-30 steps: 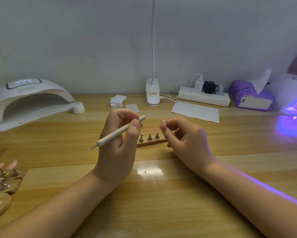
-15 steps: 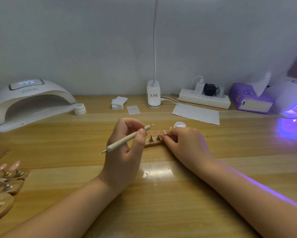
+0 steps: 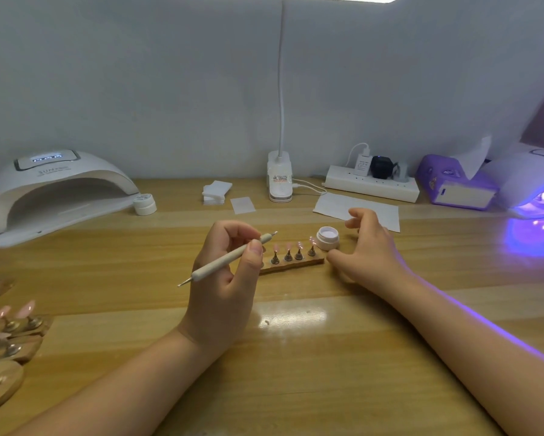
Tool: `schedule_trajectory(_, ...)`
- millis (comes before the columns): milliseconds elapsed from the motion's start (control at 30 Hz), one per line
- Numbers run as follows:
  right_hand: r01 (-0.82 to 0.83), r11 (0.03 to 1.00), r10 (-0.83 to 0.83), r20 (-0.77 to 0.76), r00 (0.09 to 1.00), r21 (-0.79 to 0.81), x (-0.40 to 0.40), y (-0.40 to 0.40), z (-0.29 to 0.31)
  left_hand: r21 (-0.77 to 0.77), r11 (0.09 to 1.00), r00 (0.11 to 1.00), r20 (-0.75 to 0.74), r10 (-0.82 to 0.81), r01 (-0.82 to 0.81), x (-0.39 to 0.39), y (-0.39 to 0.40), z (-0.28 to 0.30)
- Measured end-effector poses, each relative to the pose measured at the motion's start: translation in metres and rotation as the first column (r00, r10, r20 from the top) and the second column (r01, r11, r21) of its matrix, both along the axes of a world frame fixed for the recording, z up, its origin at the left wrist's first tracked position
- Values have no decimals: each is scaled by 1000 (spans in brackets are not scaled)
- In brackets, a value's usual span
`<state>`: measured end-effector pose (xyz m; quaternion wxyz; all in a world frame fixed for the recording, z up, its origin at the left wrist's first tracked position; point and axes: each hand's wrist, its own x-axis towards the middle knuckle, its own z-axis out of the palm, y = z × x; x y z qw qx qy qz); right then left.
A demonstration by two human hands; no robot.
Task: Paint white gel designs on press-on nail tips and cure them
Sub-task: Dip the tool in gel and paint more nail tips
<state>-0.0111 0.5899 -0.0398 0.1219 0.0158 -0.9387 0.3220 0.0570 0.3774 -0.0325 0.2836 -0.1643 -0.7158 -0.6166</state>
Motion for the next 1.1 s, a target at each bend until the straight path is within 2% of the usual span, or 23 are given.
schedule_trajectory(67, -25, 1000, 25, 43, 999, 0, -5, 2, -5, -2, 1000, 1000, 0, -4, 4, 0, 0, 0)
schedule_trajectory(200, -57, 998, 57, -27, 998, 12, -9, 1, -9, -13, 1000, 1000, 7, -8, 8, 1, 0, 0)
schedule_trajectory(333, -23, 1000, 22, -89, 996, -7, -8, 1, -10, -25, 1000, 1000, 6, -16, 16, 2, 1, -1)
schedule_trajectory(433, 7, 994, -29, -200, 979, -112, -3, -1, -5, -28, 999, 1000, 4, -24, 24, 3, 1, 1)
schedule_trajectory(533, -44, 980, -26, -341, 940, -197, 4, -10, 4, -8, 1000, 999, 15, -29, 29, 2, 1, 8)
schedule_trajectory(667, -188, 977, 123, -456, 881, -101, 22, -29, 13, -32, 999, 999, -36, 1, -3, 1, 1, 17)
schedule_trajectory(800, -293, 956, 262, -462, 848, 4, 35, -41, 18, -123, 990, 994, -93, 60, -71, 2, 1, 21)
schedule_trajectory(1100, -342, 940, 312, -453, 835, 18, 43, -45, 20, -221, 965, 989, -77, 125, -139, 0, -1, 18)
